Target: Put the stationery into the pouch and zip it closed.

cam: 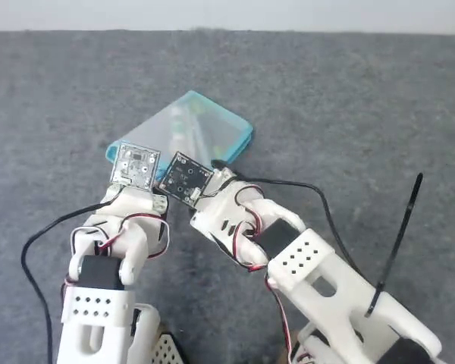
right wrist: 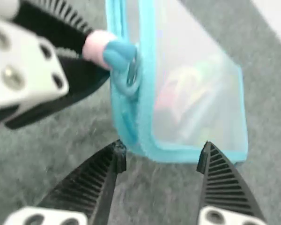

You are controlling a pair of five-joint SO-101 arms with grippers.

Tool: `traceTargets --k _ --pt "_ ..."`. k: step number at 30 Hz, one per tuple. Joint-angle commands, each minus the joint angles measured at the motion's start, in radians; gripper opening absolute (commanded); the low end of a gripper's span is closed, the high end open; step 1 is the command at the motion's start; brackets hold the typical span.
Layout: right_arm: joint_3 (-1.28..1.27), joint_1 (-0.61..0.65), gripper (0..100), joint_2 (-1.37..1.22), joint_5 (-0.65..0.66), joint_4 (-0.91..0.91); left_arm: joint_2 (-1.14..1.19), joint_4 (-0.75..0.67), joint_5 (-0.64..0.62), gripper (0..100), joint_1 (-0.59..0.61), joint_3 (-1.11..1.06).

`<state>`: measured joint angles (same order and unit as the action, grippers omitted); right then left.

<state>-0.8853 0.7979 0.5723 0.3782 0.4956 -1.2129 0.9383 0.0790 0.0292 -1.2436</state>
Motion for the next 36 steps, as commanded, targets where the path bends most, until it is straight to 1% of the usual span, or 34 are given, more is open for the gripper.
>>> traceTargets --k 1,3,4,7,9,10,14,17,21,22,25,28,30,36 --pt "0.006 0.005 24.1 -0.012 0.028 -0.093 -0.009 0.006 0.011 1 -0.006 0.076" --pt "0.006 0.016 24.1 -0.064 0.071 -0.147 -0.009 0.006 0.008 1 -0.003 0.076" --pt "0.011 0.019 24.1 -0.088 0.087 -0.166 -0.009 0.005 0.008 1 0.018 0.074" --pt "0.028 0.025 23.7 -0.131 0.104 -0.232 -0.009 0.002 0.008 1 0.06 0.074" --pt "0.028 0.025 19.9 -0.142 0.114 -0.277 -0.009 0.005 0.008 1 0.063 0.074" --pt "0.028 0.025 17.5 -0.147 0.138 -0.294 -0.008 0.003 0.008 1 0.064 0.074" --pt "0.028 0.027 8.2 -0.148 0.278 -0.329 -0.008 0.003 0.008 1 0.066 0.074" --pt "0.026 0.027 0.3 -0.162 0.358 -0.331 -0.008 0.005 0.009 1 0.06 0.073" --pt "0.026 0.021 0.9 -0.182 0.379 -0.321 -0.008 0.005 0.009 1 0.06 0.07" --pt "0.023 0.015 0.8 -0.183 0.379 -0.311 -0.008 0.005 0.009 1 0.06 0.068" --pt "0.025 -0.013 0.8 -0.159 0.377 -0.205 -0.008 0.005 0.009 1 0.066 0.068" --pt "0.009 -0.035 0.8 -0.073 0.373 -0.099 -0.008 -0.002 0.009 1 0.068 0.068" --pt "-0.02 -0.039 0.8 0.015 0.358 -0.042 -0.008 -0.002 0.009 1 0.068 0.068" --pt "-0.18 -0.067 0.8 0.366 0.365 0.111 -0.008 -0.002 0.009 1 0.069 0.068"
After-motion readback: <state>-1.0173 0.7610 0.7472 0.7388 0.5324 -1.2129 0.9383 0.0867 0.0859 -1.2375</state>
